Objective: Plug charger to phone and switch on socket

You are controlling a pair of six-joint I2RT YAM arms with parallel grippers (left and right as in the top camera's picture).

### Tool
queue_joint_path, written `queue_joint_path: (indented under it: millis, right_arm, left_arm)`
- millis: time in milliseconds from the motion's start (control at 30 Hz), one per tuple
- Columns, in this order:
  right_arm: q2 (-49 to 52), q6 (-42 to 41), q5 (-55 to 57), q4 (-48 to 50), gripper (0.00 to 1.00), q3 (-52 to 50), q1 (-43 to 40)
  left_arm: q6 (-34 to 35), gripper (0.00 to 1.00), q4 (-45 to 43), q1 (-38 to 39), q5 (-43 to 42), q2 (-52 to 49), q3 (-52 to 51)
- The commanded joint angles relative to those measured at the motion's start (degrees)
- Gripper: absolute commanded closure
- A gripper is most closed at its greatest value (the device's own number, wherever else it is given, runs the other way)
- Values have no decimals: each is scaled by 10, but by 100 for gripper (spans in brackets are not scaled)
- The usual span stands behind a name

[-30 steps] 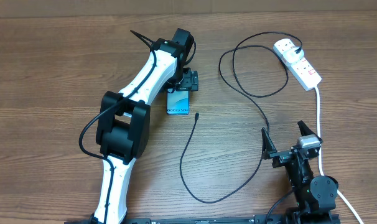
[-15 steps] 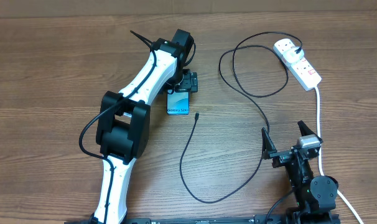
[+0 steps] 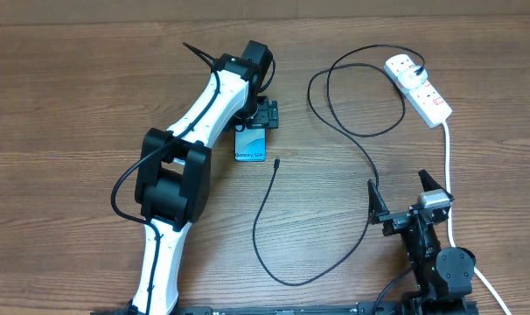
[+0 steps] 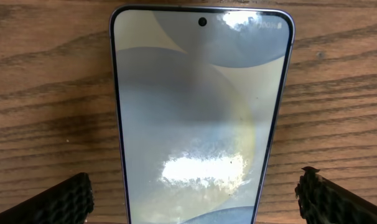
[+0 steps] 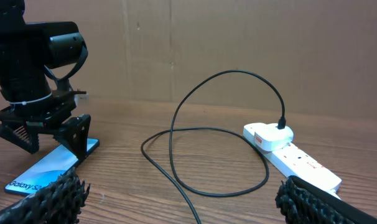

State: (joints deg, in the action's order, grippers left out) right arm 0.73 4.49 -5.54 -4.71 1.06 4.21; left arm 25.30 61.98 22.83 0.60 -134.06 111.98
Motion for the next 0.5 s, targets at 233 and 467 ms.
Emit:
queue_joint_path:
  millis: [233,467]
  right_arm:
    - [-6,-3,5,2,0,-6,2]
    - [-6,-4,5,2,0,-6,2]
  left_arm:
    - [-26,0,-17,0,-6,-6,-3]
    - [-26,0,-7,1,-7,-6,-3]
